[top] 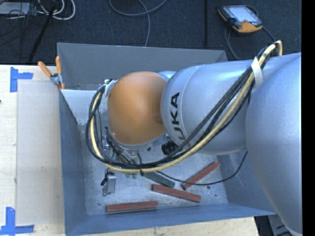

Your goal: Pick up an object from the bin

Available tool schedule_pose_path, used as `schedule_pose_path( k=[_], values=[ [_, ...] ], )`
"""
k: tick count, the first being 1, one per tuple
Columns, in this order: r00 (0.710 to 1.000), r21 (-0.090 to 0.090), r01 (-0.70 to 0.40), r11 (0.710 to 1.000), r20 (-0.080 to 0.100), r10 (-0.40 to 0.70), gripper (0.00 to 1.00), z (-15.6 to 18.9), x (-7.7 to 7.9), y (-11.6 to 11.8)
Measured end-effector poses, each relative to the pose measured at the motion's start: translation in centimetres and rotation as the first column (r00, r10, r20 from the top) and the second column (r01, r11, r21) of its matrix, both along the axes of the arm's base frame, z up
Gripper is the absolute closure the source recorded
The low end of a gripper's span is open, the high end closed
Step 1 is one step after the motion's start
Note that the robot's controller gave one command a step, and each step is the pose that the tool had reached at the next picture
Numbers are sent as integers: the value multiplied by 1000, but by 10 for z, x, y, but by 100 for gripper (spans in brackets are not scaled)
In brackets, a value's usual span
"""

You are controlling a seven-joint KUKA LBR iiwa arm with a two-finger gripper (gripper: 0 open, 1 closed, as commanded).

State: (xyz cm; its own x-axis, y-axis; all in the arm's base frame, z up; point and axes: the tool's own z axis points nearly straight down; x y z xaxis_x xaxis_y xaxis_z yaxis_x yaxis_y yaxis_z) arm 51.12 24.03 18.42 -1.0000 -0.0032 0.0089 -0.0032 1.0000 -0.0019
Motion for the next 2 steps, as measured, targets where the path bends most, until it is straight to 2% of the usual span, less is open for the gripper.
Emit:
schedule_pose_path(
  k=[1,2],
  values=[
    [1000,2,4,1000,7,-4,0,4,2,-1],
    [1000,5,6,1000,13,-6,0,-41,6,-25]
  ],
)
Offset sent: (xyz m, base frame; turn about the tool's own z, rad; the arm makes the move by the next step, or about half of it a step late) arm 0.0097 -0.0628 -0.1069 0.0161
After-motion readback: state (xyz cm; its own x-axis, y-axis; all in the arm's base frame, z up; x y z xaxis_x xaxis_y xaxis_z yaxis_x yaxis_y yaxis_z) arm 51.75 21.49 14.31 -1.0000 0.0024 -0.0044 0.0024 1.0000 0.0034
